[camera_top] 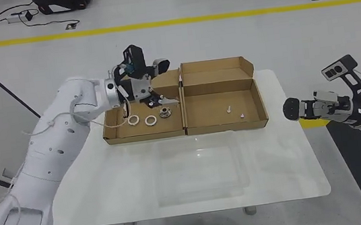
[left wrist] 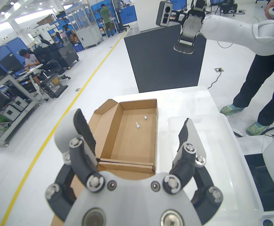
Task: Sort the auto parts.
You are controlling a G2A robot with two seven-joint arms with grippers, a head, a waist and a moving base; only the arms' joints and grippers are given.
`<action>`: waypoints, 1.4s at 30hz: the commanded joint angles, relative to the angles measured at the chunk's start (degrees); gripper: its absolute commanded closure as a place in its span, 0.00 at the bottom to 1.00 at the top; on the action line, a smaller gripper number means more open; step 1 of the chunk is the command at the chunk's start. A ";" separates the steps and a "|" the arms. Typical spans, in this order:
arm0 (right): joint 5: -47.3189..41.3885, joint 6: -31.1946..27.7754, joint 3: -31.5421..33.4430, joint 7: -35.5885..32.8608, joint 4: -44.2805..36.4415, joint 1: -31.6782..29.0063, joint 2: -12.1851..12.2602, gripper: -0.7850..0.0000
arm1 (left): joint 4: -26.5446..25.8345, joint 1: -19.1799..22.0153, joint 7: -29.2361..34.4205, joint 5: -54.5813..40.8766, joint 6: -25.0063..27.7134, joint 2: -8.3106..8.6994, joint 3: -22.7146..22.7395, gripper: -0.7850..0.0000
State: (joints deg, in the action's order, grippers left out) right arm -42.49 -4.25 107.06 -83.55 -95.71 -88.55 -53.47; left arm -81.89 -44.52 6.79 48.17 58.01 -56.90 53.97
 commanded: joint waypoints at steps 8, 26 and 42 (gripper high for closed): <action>0.00 0.00 0.00 0.00 0.00 0.00 0.00 0.00 | -7.88 -7.30 5.22 -5.63 -0.01 4.39 9.74 0.00; 0.00 0.00 0.00 0.00 0.00 0.00 0.00 0.00 | -14.07 -14.11 7.18 -12.90 -0.01 8.99 17.98 0.00; 0.00 0.00 0.00 0.00 0.00 0.00 0.00 0.00 | -14.06 -14.10 7.19 -12.87 -0.01 8.98 17.96 0.00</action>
State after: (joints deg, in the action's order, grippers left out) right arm -42.49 -4.25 107.06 -83.55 -95.71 -88.55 -53.47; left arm -95.95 -58.62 13.98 35.29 58.00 -47.92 71.93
